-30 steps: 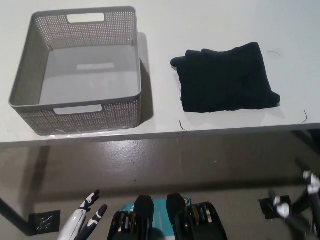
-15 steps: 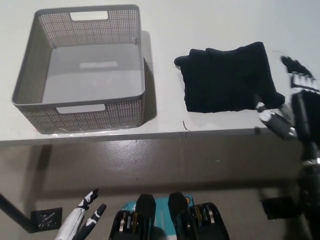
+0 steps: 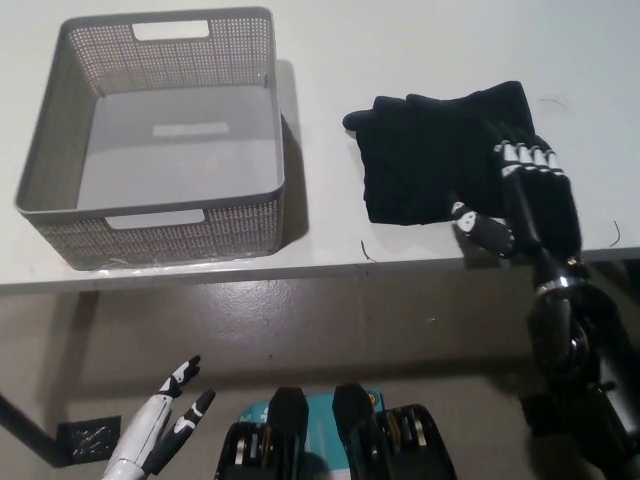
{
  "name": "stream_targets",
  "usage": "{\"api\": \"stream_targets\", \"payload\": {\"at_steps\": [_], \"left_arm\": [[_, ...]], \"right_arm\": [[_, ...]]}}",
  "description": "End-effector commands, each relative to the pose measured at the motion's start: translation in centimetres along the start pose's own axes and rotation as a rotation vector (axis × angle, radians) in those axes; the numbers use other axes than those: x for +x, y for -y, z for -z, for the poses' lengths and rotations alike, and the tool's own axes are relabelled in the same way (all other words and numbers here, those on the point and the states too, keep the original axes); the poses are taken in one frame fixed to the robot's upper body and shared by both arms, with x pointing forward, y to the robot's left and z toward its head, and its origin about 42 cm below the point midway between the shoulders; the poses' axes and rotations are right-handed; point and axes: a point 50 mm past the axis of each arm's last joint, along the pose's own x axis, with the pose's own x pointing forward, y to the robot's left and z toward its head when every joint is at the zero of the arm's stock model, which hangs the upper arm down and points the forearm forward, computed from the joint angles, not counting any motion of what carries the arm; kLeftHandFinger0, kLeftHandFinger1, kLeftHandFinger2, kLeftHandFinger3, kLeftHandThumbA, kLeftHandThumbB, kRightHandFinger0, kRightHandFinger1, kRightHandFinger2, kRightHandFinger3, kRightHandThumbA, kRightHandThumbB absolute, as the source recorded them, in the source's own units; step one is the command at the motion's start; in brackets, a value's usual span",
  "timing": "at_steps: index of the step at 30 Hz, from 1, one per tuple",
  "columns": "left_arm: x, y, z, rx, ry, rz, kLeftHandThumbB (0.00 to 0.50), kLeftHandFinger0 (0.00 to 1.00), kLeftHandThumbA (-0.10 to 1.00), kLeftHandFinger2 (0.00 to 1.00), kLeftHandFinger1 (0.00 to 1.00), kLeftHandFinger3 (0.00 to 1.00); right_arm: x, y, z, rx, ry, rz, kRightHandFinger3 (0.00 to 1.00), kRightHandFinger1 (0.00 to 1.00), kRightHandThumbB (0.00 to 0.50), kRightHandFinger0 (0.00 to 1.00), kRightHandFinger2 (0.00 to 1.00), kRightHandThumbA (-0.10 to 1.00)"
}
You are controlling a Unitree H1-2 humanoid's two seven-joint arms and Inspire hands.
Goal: Use the right hand to pick up a t shirt on the right hand side and place it into a contianer on the left side
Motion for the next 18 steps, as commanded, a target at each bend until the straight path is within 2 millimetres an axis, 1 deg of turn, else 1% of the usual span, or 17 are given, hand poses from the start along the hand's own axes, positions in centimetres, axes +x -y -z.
{"api": "stream_targets", "payload": {"at_steps": [1, 3, 5, 6, 8, 10, 12, 16, 18], "left_arm": [[0.2, -0.9, -0.4, -0.014, 0.053, -0.022, 0.321, 1.00, 1.00, 1.00, 1.00, 1.00], [0.1, -1.0, -0.4, -0.010, 0.050, -0.017, 0.325, 1.00, 1.00, 1.00, 1.00, 1.00], [0.2, -1.0, -0.4, -0.004, 0.053, -0.015, 0.322, 1.00, 1.00, 1.00, 1.00, 1.00], [0.3, -1.0, -0.4, 0.005, 0.053, -0.015, 0.334, 1.00, 1.00, 1.00, 1.00, 1.00], [0.3, -1.1, -0.4, 0.025, 0.052, -0.014, 0.338, 1.00, 1.00, 1.00, 1.00, 1.00], [0.3, -1.1, -0.5, 0.029, 0.051, -0.013, 0.332, 1.00, 1.00, 1.00, 1.00, 1.00], [0.4, -1.0, -0.5, 0.029, 0.052, -0.012, 0.331, 1.00, 1.00, 1.00, 1.00, 1.00], [0.5, -1.2, -0.7, 0.038, 0.053, -0.020, 0.340, 1.00, 1.00, 1.00, 1.00, 1.00], [0.6, -1.3, -0.8, 0.040, 0.053, -0.016, 0.354, 1.00, 1.00, 1.00, 1.00, 1.00]], "right_arm": [[1.8, 0.4, -0.7, -0.063, 0.027, 0.024, 1.00, 1.00, 0.500, 1.00, 1.00, 0.73], [1.7, -0.2, -0.5, -0.062, 0.015, 0.005, 1.00, 1.00, 0.500, 1.00, 1.00, 0.74], [1.8, -0.6, -0.2, -0.054, 0.000, -0.002, 1.00, 1.00, 0.500, 1.00, 1.00, 0.73], [1.9, -0.8, 0.0, -0.052, -0.008, -0.007, 1.00, 1.00, 0.500, 1.00, 1.00, 0.73], [2.0, -1.2, 0.3, -0.047, -0.019, -0.013, 1.00, 1.00, 0.500, 1.00, 1.00, 0.74], [2.1, -1.3, 0.4, -0.048, -0.028, -0.020, 1.00, 1.00, 0.500, 1.00, 1.00, 0.76], [2.2, -1.3, 0.6, -0.046, -0.039, -0.026, 1.00, 1.00, 0.500, 1.00, 1.00, 0.74], [2.3, -1.8, 0.9, -0.048, -0.044, -0.025, 1.00, 1.00, 0.500, 1.00, 1.00, 0.73], [2.2, -1.8, 1.1, -0.050, -0.046, -0.026, 1.00, 1.00, 0.500, 1.00, 1.00, 0.73]]}}
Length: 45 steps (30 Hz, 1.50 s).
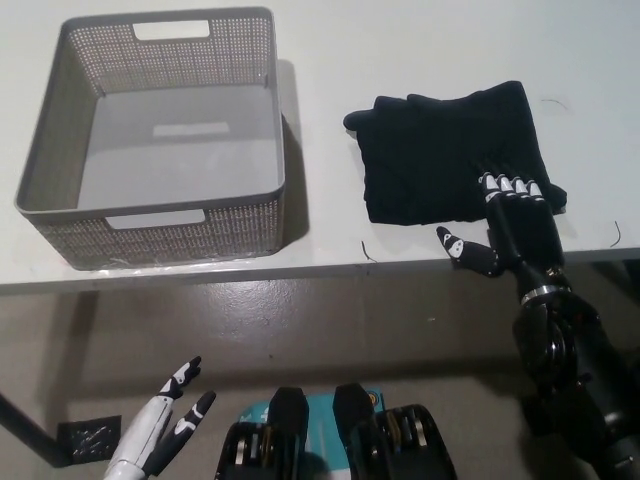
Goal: Use the right hand to pick up a t shirt on the right hand side and place it into a contianer on the left side
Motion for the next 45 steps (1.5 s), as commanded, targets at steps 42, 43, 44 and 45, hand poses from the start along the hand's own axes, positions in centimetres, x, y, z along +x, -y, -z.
{"api": "stream_targets", "payload": {"at_steps": [42, 43, 44, 45], "left_arm": [[0.5, -1.4, -1.4, 0.019, 0.050, -0.007, 0.378, 1.00, 1.00, 1.00, 1.00, 1.00], [0.6, -1.4, -1.4, 0.012, 0.050, -0.008, 0.380, 1.00, 1.00, 1.00, 1.00, 1.00], [0.7, -1.4, -1.5, 0.012, 0.050, -0.007, 0.380, 1.00, 1.00, 1.00, 1.00, 1.00], [0.7, -1.4, -1.5, 0.017, 0.053, -0.013, 0.378, 0.99, 1.00, 1.00, 1.00, 1.00]], "right_arm": [[7.9, 7.2, -4.7, 0.625, 0.059, 0.623, 0.73, 0.54, 0.201, 0.47, 0.68, -0.10], [8.5, 8.2, -5.6, 0.637, 0.092, 0.654, 0.72, 0.53, 0.201, 0.46, 0.67, -0.10], [8.5, 8.3, -5.6, 0.638, 0.092, 0.654, 0.72, 0.53, 0.202, 0.45, 0.66, -0.10], [8.9, 9.0, -6.3, 0.637, 0.105, 0.666, 0.71, 0.51, 0.194, 0.44, 0.64, -0.10]]}}
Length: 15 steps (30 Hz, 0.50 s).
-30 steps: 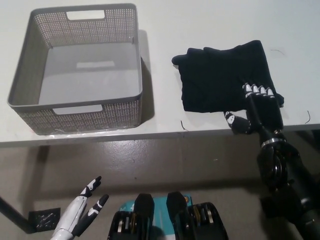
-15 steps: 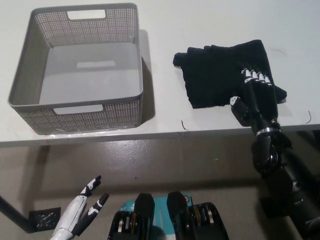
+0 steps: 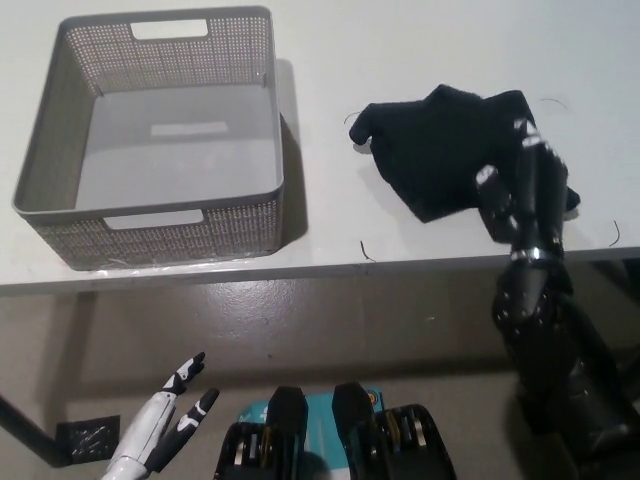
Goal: Use the right hand to pick up a t shirt on the right hand side and place it into a contianer on the left side
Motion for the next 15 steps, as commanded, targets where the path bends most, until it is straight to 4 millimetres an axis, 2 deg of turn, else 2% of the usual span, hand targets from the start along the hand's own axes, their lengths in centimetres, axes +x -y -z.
{"api": "stream_targets", "payload": {"at_steps": [1, 6, 7, 8, 11, 12, 13, 15], "left_arm": [[0.5, -1.2, -0.7, 0.015, 0.045, -0.025, 0.369, 0.98, 1.00, 1.00, 1.00, 1.00], [0.6, -1.2, -0.7, 0.013, 0.053, -0.019, 0.377, 0.98, 1.00, 1.00, 1.00, 1.00], [0.6, -1.2, -0.7, 0.022, 0.045, -0.013, 0.375, 0.99, 1.00, 1.00, 1.00, 1.00], [0.6, -1.2, -0.7, 0.026, 0.045, -0.015, 0.369, 0.99, 1.00, 1.00, 1.00, 1.00], [0.6, -1.1, -0.8, 0.029, 0.045, -0.019, 0.375, 0.97, 1.00, 1.00, 1.00, 1.00], [0.7, -1.1, -0.8, 0.047, 0.041, -0.017, 0.404, 0.94, 1.00, 1.00, 1.00, 1.00], [0.8, -1.2, -0.8, 0.053, 0.040, -0.016, 0.423, 0.94, 1.00, 1.00, 1.00, 1.00], [0.9, -1.2, -0.8, 0.062, 0.041, -0.016, 0.455, 0.93, 1.00, 1.00, 1.00, 1.00]], "right_arm": [[6.4, 1.8, -9.5, 0.200, 0.228, 0.198, 0.71, 0.51, 0.202, 0.44, 0.64, -0.10], [8.0, 1.6, -14.3, 0.227, 0.332, 0.197, 0.69, 0.52, 0.225, 0.44, 0.63, -0.10], [8.2, 1.2, -16.5, 0.255, 0.362, 0.185, 0.69, 0.48, 0.227, 0.44, 0.59, -0.10], [8.3, 1.1, -17.3, 0.262, 0.387, 0.182, 0.68, 0.44, 0.232, 0.40, 0.56, -0.10], [8.3, 0.5, -19.0, 0.254, 0.422, 0.158, 0.68, 0.46, 0.231, 0.38, 0.60, -0.10], [8.1, 0.0, -20.0, 0.246, 0.461, 0.135, 0.67, 0.48, 0.251, 0.39, 0.63, -0.10], [8.1, -0.2, -20.3, 0.253, 0.464, 0.128, 0.67, 0.48, 0.255, 0.40, 0.64, -0.10], [7.8, -0.8, -20.9, 0.255, 0.468, 0.114, 0.65, 0.43, 0.264, 0.34, 0.58, -0.10]]}}
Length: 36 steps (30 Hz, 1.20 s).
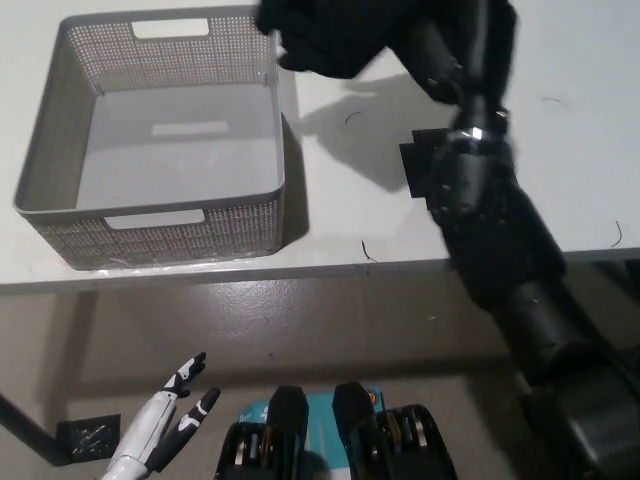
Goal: Use the right hand to pick up a t shirt on the right hand side and place it into a contianer on the left side
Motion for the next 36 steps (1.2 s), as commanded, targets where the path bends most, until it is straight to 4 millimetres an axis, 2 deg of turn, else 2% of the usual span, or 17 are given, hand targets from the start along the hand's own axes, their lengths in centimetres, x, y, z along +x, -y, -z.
{"api": "stream_targets", "payload": {"at_steps": [1, 2, 5, 6, 8, 13, 14, 15, 17, 21, 23, 24, 26, 28, 29, 33, 36], "left_arm": [[0.8, -1.2, -0.8, 0.054, 0.035, -0.015, 0.457, 0.94, 1.00, 1.00, 1.00, 1.00], [0.9, -1.0, -0.9, 0.054, 0.037, -0.012, 0.471, 0.93, 1.00, 1.00, 1.00, 1.00], [1.2, -0.9, -1.1, 0.051, 0.043, -0.008, 0.467, 0.92, 1.00, 1.00, 1.00, 1.00], [1.2, -0.8, -1.2, 0.047, 0.041, 0.002, 0.459, 0.96, 1.00, 1.00, 1.00, 1.00], [1.2, -0.7, -1.3, 0.056, 0.047, 0.007, 0.442, 0.96, 1.00, 1.00, 1.00, 1.00], [1.7, 0.0, -2.0, 0.080, 0.067, 0.023, 0.452, 0.94, 1.00, 1.00, 1.00, 1.00], [1.8, 0.1, -2.2, 0.078, 0.066, 0.027, 0.422, 0.94, 1.00, 1.00, 1.00, 1.00], [1.9, 0.3, -2.3, 0.072, 0.063, 0.032, 0.415, 0.95, 1.00, 1.00, 1.00, 1.00], [1.9, 0.6, -2.6, 0.063, 0.074, 0.035, 0.352, 0.92, 1.00, 1.00, 0.99, 1.00], [2.0, 1.2, -3.0, 0.059, 0.086, 0.046, 0.310, 0.92, 1.00, 1.00, 0.98, 1.00], [2.1, 1.5, -3.3, 0.064, 0.096, 0.056, 0.330, 0.90, 1.00, 1.00, 0.98, 1.00], [2.2, 1.6, -3.5, 0.076, 0.106, 0.063, 0.317, 0.96, 1.00, 1.00, 1.00, 1.00], [2.4, 1.8, -3.7, 0.089, 0.115, 0.073, 0.318, 0.99, 1.00, 1.00, 1.00, 1.00], [2.7, 2.0, -4.1, 0.084, 0.114, 0.086, 0.330, 1.00, 1.00, 1.00, 1.00, 1.00], [2.8, 2.1, -4.0, 0.073, 0.111, 0.093, 0.311, 1.00, 1.00, 1.00, 1.00, 1.00], [2.6, 2.4, -4.1, 0.065, 0.123, 0.114, 0.318, 1.00, 1.00, 1.00, 1.00, 1.00], [2.9, 2.7, -4.3, 0.067, 0.136, 0.129, 0.319, 1.00, 1.00, 1.00, 1.00, 1.00]], "right_arm": [[2.6, -1.1, -4.9, 0.074, 0.146, 0.019, 0.66, 0.44, 0.242, 0.35, 0.59, -0.10], [2.5, -1.4, -5.0, 0.097, 0.140, -0.004, 0.68, 0.48, 0.226, 0.38, 0.62, -0.10], [2.2, -2.1, -5.3, 0.122, 0.142, -0.033, 0.69, 0.49, 0.224, 0.39, 0.63, -0.10], [1.9, -3.0, -5.6, 0.134, 0.139, -0.074, 0.71, 0.53, 0.209, 0.41, 0.67, -0.10], [1.5, -3.9, -5.8, 0.136, 0.148, -0.110, 0.71, 0.55, 0.209, 0.42, 0.69, -0.10], [0.2, -6.9, -7.4, 0.123, 0.137, -0.252, 0.79, 0.60, 0.158, 0.53, 0.77, -0.10], [0.0, -7.2, -7.6, 0.119, 0.132, -0.263, 0.79, 0.59, 0.169, 0.52, 0.77, -0.10], [-0.2, -7.4, -7.7, 0.115, 0.128, -0.272, 0.80, 0.59, 0.170, 0.51, 0.76, -0.10], [-1.2, -9.0, -8.5, 0.113, 0.109, -0.320, 0.79, 0.53, 0.183, 0.45, 0.73, -0.10], [-2.4, -10.5, -8.3, 0.108, 0.072, -0.378, 0.81, 0.57, 0.148, 0.48, 0.76, -0.10], [-2.8, -10.9, -8.1, 0.092, 0.049, -0.401, 0.82, 0.58, 0.135, 0.50, 0.76, -0.10], [-3.0, -11.5, -8.3, 0.091, 0.041, -0.420, 0.82, 0.56, 0.123, 0.48, 0.74, -0.10], [-3.1, -11.8, -8.5, 0.093, 0.037, -0.431, 0.82, 0.57, 0.106, 0.48, 0.75, -0.10], [-3.0, -11.9, -8.6, 0.092, 0.036, -0.432, 0.81, 0.59, 0.117, 0.50, 0.77, -0.10], [-3.0, -12.4, -9.1, 0.087, 0.044, -0.452, 0.81, 0.55, 0.103, 0.45, 0.76, -0.10], [-3.5, -13.3, -10.1, 0.093, 0.052, -0.483, 0.80, 0.53, 0.126, 0.45, 0.75, -0.10], [-3.5, -13.6, -10.2, 0.080, 0.039, -0.508, 0.81, 0.55, 0.104, 0.48, 0.75, -0.10]]}}
